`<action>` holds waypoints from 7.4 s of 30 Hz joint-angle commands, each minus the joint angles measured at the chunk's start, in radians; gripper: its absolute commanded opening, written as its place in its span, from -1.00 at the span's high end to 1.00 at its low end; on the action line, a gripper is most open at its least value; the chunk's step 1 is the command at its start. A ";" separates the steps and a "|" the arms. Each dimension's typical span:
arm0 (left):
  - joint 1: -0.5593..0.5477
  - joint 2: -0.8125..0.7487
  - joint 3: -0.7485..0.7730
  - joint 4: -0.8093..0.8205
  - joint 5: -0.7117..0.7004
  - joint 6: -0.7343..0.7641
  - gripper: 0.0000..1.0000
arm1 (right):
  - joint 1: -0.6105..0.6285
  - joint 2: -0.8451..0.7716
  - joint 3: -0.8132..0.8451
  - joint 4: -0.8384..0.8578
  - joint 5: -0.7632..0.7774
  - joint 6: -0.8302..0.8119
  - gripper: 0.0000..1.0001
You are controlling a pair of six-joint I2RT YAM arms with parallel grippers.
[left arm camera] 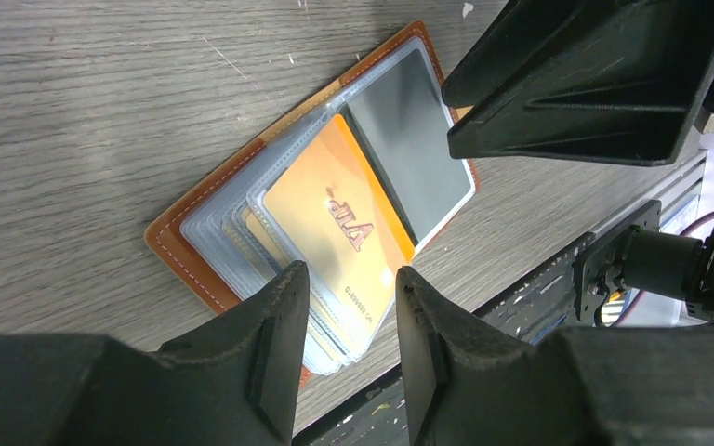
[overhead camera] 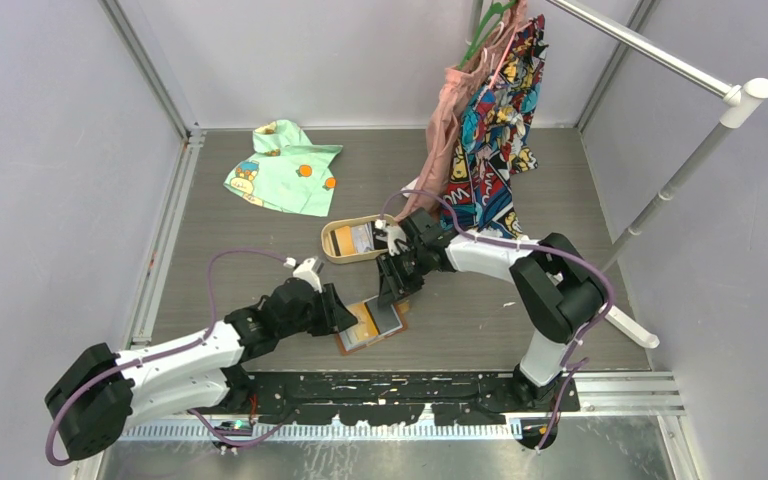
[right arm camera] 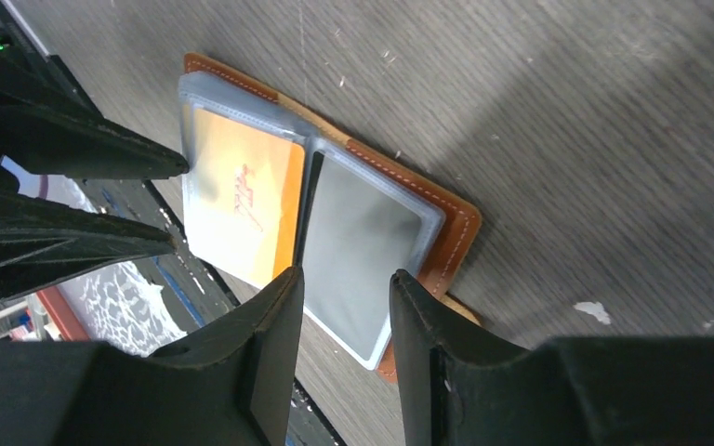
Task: Put the credit cards into the card holder
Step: Turn over the card slot in the card holder.
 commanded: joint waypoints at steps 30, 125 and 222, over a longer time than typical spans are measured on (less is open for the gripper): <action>0.004 0.054 0.063 -0.047 -0.016 0.029 0.23 | -0.011 -0.007 0.031 0.072 -0.255 0.086 0.24; -0.005 0.178 0.080 0.221 0.161 0.009 -0.33 | 0.003 0.061 0.032 0.143 -0.360 0.170 0.38; 0.055 -0.042 -0.035 -0.158 0.024 -0.018 0.61 | 0.124 0.092 0.240 -0.148 -0.051 -0.148 0.30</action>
